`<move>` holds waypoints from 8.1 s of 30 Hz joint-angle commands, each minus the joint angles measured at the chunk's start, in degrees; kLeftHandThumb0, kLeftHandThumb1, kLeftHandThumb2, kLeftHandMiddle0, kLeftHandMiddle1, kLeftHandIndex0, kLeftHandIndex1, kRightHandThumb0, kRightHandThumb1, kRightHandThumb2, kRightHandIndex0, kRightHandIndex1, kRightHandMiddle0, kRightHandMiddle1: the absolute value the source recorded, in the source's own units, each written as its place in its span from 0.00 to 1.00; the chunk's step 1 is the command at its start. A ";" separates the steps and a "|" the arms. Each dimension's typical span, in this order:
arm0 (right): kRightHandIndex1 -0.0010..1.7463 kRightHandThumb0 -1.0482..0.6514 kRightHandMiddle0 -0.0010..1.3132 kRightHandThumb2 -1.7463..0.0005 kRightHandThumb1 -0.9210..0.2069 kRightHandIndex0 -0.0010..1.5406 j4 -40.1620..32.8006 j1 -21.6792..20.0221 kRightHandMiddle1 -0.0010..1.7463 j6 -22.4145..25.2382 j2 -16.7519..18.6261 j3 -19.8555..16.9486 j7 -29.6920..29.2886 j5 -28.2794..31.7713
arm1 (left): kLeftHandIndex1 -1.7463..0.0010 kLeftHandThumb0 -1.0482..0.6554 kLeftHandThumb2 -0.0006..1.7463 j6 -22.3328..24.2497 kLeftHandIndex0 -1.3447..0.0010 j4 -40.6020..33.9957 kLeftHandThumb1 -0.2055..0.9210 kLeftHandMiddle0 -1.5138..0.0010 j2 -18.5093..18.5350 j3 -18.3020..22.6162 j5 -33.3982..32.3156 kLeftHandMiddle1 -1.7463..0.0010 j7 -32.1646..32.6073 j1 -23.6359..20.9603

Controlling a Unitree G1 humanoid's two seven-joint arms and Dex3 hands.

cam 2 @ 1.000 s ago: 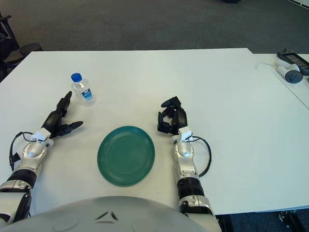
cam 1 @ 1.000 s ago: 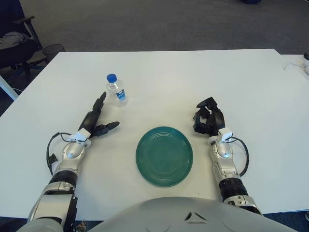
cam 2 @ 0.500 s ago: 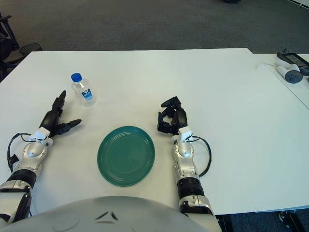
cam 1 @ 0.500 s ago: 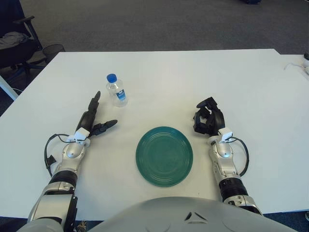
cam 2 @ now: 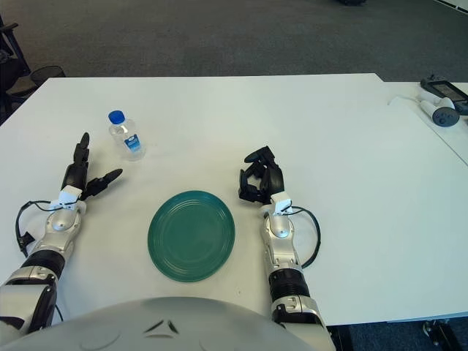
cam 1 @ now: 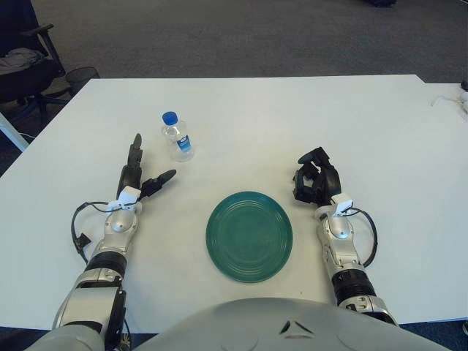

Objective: Put the bottle into the plate.

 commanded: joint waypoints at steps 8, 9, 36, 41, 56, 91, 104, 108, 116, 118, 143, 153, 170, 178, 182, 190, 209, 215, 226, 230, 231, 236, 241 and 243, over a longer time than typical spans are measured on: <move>1.00 0.61 0.22 0.30 0.46 0.38 9.87 10.26 0.99 2.28 -0.25 -1.74 -0.84 1.10 | 1.00 0.00 0.03 1.73 1.00 4.62 1.00 1.00 -4.90 -2.17 2.33 1.00 2.06 2.58; 1.00 0.61 0.22 0.30 0.46 0.38 9.77 10.31 0.99 2.42 -0.19 -1.77 -0.81 1.21 | 1.00 0.00 0.03 1.61 1.00 4.72 1.00 1.00 -4.91 -2.22 2.39 1.00 2.00 2.50; 1.00 0.61 0.21 0.29 0.46 0.38 9.94 10.29 0.99 1.20 0.35 -1.39 -2.18 0.61 | 1.00 0.00 0.03 2.68 1.00 1.02 1.00 1.00 -4.16 -4.69 5.44 1.00 1.91 2.73; 1.00 0.61 0.21 0.30 0.46 0.38 10.03 10.09 0.99 1.54 0.32 -1.33 -1.82 0.87 | 1.00 0.00 0.04 3.78 1.00 3.14 1.00 1.00 -4.42 -5.22 6.16 1.00 1.88 0.59; 1.00 0.61 0.27 0.30 0.47 0.39 10.40 9.75 0.95 1.36 0.55 -1.61 -1.77 1.21 | 1.00 0.00 0.05 7.16 1.00 9.20 1.00 1.00 -5.30 -6.51 5.70 1.00 -2.31 -6.31; 0.99 0.61 0.23 0.30 0.46 0.38 10.66 10.14 0.99 2.26 0.72 -1.76 -0.91 1.81 | 1.00 0.00 0.03 10.67 1.00 15.54 0.95 1.00 -9.27 -0.81 -1.38 1.00 -3.32 -12.71; 1.00 0.61 0.24 0.30 0.46 0.38 11.58 9.74 0.98 1.59 0.95 -1.70 -1.55 1.36 | 1.00 0.00 0.02 12.28 1.00 16.03 0.94 1.00 -9.07 1.05 -3.48 1.00 -3.90 -13.74; 1.00 0.61 0.24 0.30 0.46 0.37 11.70 9.69 0.98 1.53 1.04 -1.63 -1.72 1.24 | 1.00 0.00 0.02 12.29 1.00 15.96 0.95 1.00 -8.87 1.25 -3.50 1.00 -4.31 -13.94; 1.00 0.61 0.22 0.30 0.45 0.37 11.81 9.53 0.99 1.61 1.32 -1.72 -1.88 1.41 | 1.00 0.00 0.02 12.25 1.00 15.91 0.95 1.00 -8.25 0.67 -2.91 1.00 -4.81 -15.52; 1.00 0.61 0.24 0.30 0.46 0.38 12.12 9.38 0.98 1.23 1.32 -1.80 -2.07 1.36 | 1.00 0.00 0.02 12.72 1.00 16.12 0.95 1.00 -8.18 0.16 -2.28 1.00 -4.57 -16.62; 1.00 0.61 0.23 0.29 0.46 0.38 13.34 8.77 0.98 0.47 0.97 -2.05 -3.66 1.03 | 1.00 0.00 0.01 15.48 1.00 16.84 0.95 1.00 -8.82 -5.87 4.35 1.00 -3.00 -22.78; 1.00 0.61 0.24 0.29 0.47 0.38 13.04 8.94 0.98 0.44 1.04 -1.97 -3.49 1.30 | 1.00 0.01 0.01 16.01 1.00 17.09 0.95 1.00 -9.73 -6.74 5.31 1.00 -1.75 -23.61; 1.00 0.61 0.25 0.29 0.47 0.38 12.94 9.00 0.98 0.98 1.12 -1.96 -3.51 1.41 | 1.00 0.00 0.01 18.11 1.00 17.41 0.97 1.00 -10.79 -5.82 4.68 1.00 -2.01 -24.77; 1.00 0.61 0.26 0.29 0.48 0.38 13.40 8.76 0.97 0.99 1.06 -1.89 -3.53 1.28 | 1.00 0.00 0.01 18.85 1.00 17.55 0.97 1.00 -11.80 -4.81 3.69 1.00 -2.26 -25.91; 1.00 0.61 0.24 0.29 0.47 0.38 13.73 8.69 0.98 0.90 1.01 -1.97 -3.55 1.30 | 1.00 0.00 0.01 19.18 1.00 17.83 0.97 1.00 -12.31 -4.29 3.34 1.00 -2.50 -26.66; 1.00 0.61 0.25 0.29 0.47 0.39 14.26 8.49 0.97 0.13 1.16 -2.02 -4.71 0.74 | 1.00 0.00 0.01 19.78 1.00 19.09 0.97 1.00 -13.73 -3.41 3.39 1.00 -2.15 -28.76; 1.00 0.61 0.31 0.27 0.52 0.41 14.63 8.76 0.93 -0.50 1.59 -1.68 -5.56 0.87 | 0.94 0.02 0.01 19.74 0.99 20.23 0.96 0.97 -14.98 -2.87 3.86 0.99 -1.96 -30.38; 1.00 0.61 0.33 0.27 0.53 0.41 14.24 8.90 0.92 -0.07 1.71 -1.49 -5.97 0.54 | 0.92 0.02 0.01 19.57 1.00 20.48 0.97 0.96 -15.17 -2.82 3.93 0.99 -1.84 -30.45; 1.00 0.61 0.31 0.27 0.52 0.41 14.50 8.92 0.94 -0.22 1.75 -1.35 -6.06 0.57 | 0.89 0.01 0.00 19.73 1.00 20.72 0.97 0.95 -15.27 -2.96 4.27 0.99 -1.73 -30.47; 1.00 0.61 0.33 0.27 0.53 0.42 14.64 8.87 0.92 -0.66 1.92 -1.61 -5.93 1.00 | 0.73 0.02 0.01 19.41 1.00 20.75 0.97 0.87 -15.20 -3.52 4.98 0.96 -1.49 -30.36; 1.00 0.61 0.33 0.27 0.53 0.42 14.70 8.87 0.92 -0.81 2.01 -1.63 -6.08 0.98 | 0.68 0.03 0.01 19.30 1.00 20.78 0.97 0.84 -15.09 -3.78 5.29 0.95 -1.37 -30.32; 1.00 0.61 0.35 0.27 0.54 0.42 14.57 8.96 0.90 -0.60 2.12 -1.62 -6.58 0.76 | 0.16 0.17 0.04 18.13 0.84 20.84 0.90 0.76 -14.93 -4.62 6.43 0.29 0.26 -30.09; 1.00 0.61 0.33 0.27 0.53 0.41 14.68 8.91 0.92 -0.33 2.09 -1.62 -6.80 0.68 | 0.03 0.29 0.37 16.60 0.64 20.67 0.69 0.55 -16.69 -3.53 5.36 0.05 3.09 -29.93; 1.00 0.61 0.32 0.27 0.52 0.41 14.81 8.83 0.92 -0.37 2.06 -1.63 -6.81 0.75 | 0.01 0.32 0.58 16.78 0.59 20.29 0.57 0.44 -18.25 -2.70 4.22 0.02 3.91 -30.25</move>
